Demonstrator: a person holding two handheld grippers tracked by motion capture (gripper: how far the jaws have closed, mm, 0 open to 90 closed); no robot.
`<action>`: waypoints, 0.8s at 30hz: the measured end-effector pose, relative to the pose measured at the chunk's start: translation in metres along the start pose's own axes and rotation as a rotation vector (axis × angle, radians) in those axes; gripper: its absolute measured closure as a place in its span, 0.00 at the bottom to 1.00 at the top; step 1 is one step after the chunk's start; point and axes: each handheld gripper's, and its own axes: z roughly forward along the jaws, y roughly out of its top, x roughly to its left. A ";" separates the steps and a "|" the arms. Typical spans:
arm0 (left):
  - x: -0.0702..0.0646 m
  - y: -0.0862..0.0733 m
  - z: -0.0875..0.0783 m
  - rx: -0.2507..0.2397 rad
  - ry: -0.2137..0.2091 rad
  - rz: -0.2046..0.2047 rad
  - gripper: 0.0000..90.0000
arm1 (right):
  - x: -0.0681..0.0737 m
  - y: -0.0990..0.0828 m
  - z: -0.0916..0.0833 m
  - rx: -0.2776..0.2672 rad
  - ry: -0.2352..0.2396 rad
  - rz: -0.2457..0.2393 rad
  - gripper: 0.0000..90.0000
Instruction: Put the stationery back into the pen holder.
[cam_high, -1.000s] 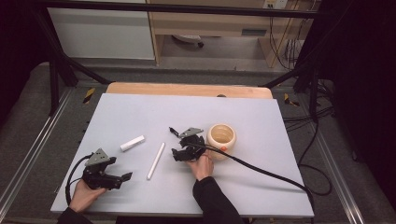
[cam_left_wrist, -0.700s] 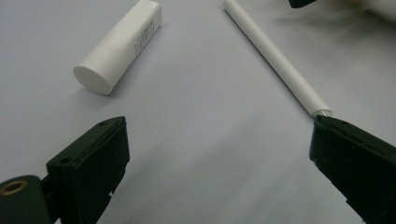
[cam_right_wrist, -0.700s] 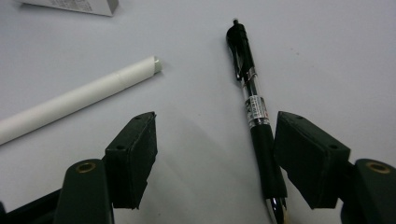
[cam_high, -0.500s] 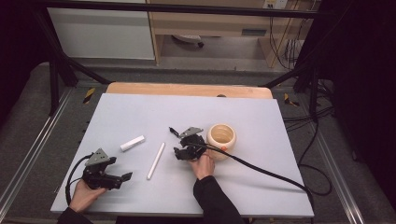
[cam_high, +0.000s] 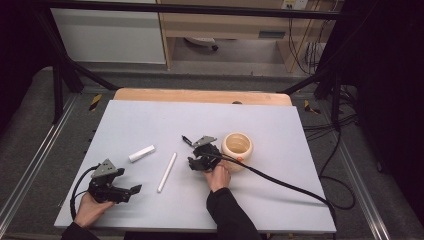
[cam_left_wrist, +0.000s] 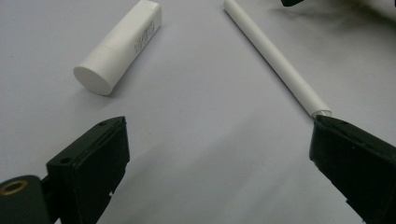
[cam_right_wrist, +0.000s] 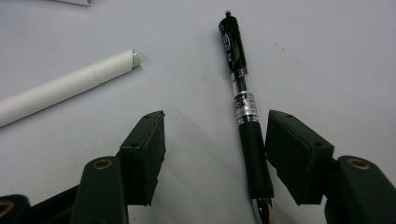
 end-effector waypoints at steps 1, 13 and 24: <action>0.000 0.000 0.000 0.000 0.000 -0.001 0.06 | 0.000 0.000 -0.001 -0.001 0.000 -0.008 0.44; 0.000 0.000 0.000 0.002 -0.001 -0.002 0.06 | 0.008 -0.001 -0.009 -0.024 0.074 -0.027 0.51; -0.001 0.000 0.000 0.003 -0.001 0.001 0.06 | 0.012 -0.003 -0.010 -0.021 0.102 -0.025 0.47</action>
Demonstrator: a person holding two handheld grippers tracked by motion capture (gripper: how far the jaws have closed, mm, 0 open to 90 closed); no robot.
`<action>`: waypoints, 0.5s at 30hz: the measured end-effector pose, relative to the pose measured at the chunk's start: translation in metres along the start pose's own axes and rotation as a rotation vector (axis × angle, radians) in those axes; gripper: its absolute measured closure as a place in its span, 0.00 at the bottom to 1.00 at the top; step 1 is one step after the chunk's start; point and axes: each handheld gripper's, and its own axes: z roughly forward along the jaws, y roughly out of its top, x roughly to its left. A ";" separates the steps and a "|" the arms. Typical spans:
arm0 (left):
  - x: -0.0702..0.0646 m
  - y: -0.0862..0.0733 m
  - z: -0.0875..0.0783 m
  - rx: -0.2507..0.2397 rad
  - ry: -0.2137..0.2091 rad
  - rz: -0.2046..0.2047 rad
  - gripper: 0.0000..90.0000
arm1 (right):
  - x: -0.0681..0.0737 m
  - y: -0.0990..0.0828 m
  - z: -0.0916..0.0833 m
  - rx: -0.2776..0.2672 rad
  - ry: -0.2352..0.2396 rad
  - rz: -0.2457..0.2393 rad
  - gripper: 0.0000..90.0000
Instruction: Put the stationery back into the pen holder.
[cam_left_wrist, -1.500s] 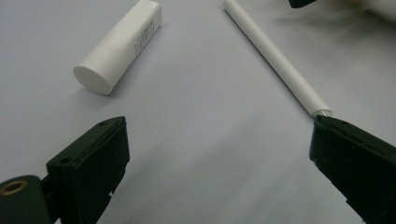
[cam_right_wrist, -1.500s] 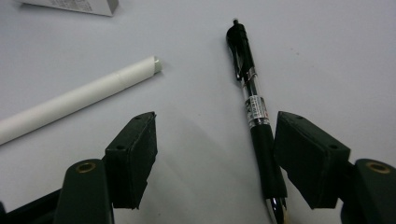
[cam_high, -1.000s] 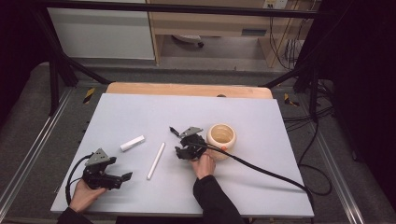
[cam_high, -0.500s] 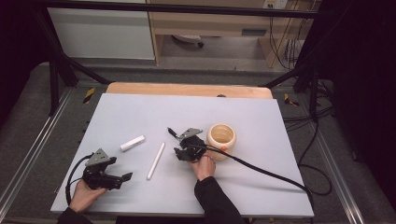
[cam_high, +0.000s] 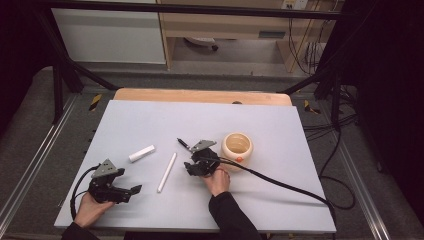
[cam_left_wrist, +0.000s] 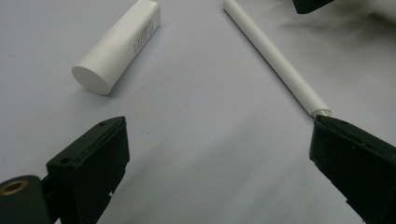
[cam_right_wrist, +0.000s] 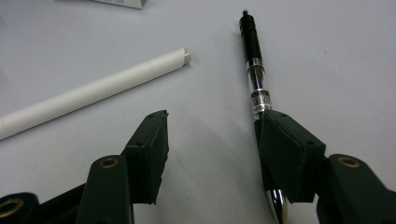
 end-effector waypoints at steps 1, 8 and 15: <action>0.000 0.000 0.000 0.000 0.000 0.000 0.06 | 0.000 0.000 0.000 0.002 0.004 0.002 0.46; 0.000 0.000 0.000 0.004 0.000 0.005 0.06 | 0.002 -0.001 -0.003 0.016 -0.001 -0.029 0.44; 0.001 0.000 0.000 0.004 0.000 0.004 0.06 | -0.007 0.004 0.002 0.011 -0.001 -0.002 0.51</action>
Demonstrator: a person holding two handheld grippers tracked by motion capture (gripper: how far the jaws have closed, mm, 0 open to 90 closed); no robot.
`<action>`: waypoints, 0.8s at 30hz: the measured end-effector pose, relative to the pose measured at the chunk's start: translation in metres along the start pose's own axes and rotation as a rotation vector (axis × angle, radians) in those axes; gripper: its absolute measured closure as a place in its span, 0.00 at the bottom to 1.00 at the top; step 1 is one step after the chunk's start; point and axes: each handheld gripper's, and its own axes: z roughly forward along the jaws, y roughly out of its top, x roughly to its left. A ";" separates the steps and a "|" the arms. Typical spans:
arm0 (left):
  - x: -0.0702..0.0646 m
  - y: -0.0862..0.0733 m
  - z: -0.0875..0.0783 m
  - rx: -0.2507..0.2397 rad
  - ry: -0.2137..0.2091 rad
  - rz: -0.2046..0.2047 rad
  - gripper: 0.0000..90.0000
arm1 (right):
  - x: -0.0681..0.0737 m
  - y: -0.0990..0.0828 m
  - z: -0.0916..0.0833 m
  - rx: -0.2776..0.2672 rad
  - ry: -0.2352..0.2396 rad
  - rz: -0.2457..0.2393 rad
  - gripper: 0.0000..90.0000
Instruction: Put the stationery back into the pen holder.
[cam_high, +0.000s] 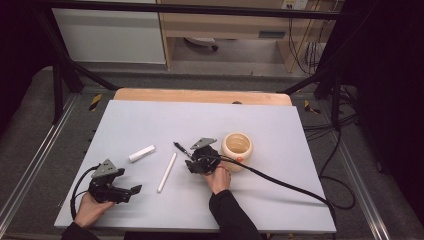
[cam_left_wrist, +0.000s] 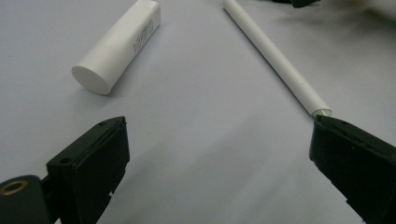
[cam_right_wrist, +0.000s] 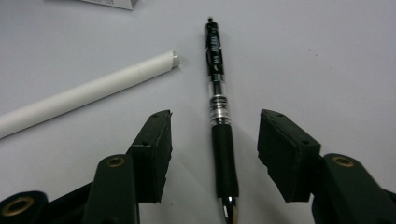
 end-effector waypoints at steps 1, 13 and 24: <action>0.000 0.000 0.000 -0.002 0.000 -0.003 0.06 | -0.002 0.000 0.001 0.004 0.003 0.003 0.53; 0.000 0.000 0.000 0.001 -0.003 0.001 0.06 | -0.006 0.001 0.004 0.035 0.051 -0.015 0.79; 0.000 0.000 0.001 0.004 -0.004 -0.001 0.06 | -0.007 0.000 0.007 0.047 0.086 -0.024 0.87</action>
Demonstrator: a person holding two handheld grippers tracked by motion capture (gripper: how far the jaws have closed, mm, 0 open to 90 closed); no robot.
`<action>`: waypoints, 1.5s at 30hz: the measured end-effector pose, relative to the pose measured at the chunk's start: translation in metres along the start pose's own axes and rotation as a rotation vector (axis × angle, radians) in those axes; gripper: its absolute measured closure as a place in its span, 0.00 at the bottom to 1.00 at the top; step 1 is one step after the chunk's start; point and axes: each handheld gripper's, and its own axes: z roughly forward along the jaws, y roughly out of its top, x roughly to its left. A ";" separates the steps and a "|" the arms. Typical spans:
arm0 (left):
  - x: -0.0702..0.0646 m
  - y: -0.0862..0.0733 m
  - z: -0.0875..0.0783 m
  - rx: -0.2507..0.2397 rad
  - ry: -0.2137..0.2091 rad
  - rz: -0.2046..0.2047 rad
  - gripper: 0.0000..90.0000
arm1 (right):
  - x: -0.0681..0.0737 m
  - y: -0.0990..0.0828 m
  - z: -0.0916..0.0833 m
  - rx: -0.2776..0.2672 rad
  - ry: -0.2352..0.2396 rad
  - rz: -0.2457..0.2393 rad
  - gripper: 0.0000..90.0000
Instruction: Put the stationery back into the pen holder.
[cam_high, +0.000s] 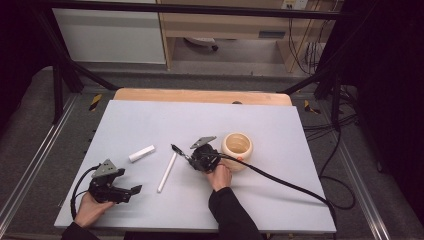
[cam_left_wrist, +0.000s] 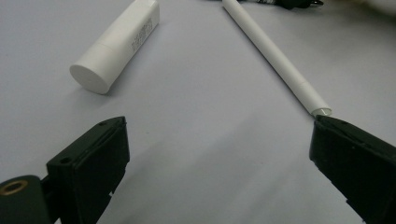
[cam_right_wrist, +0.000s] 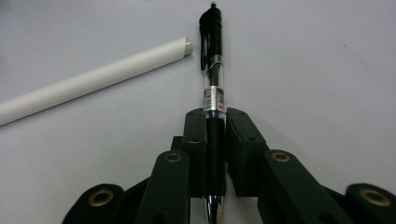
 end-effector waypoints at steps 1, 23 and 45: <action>0.000 0.000 0.000 0.000 0.000 0.000 0.06 | 0.000 0.000 0.000 -0.002 0.002 -0.001 0.88; 0.000 0.000 0.000 0.000 0.001 0.001 0.06 | -0.002 0.005 -0.008 0.000 0.027 0.021 0.89; -0.016 0.009 -0.002 0.013 -0.010 0.114 0.05 | 0.011 0.013 -0.058 0.003 0.113 -0.080 0.89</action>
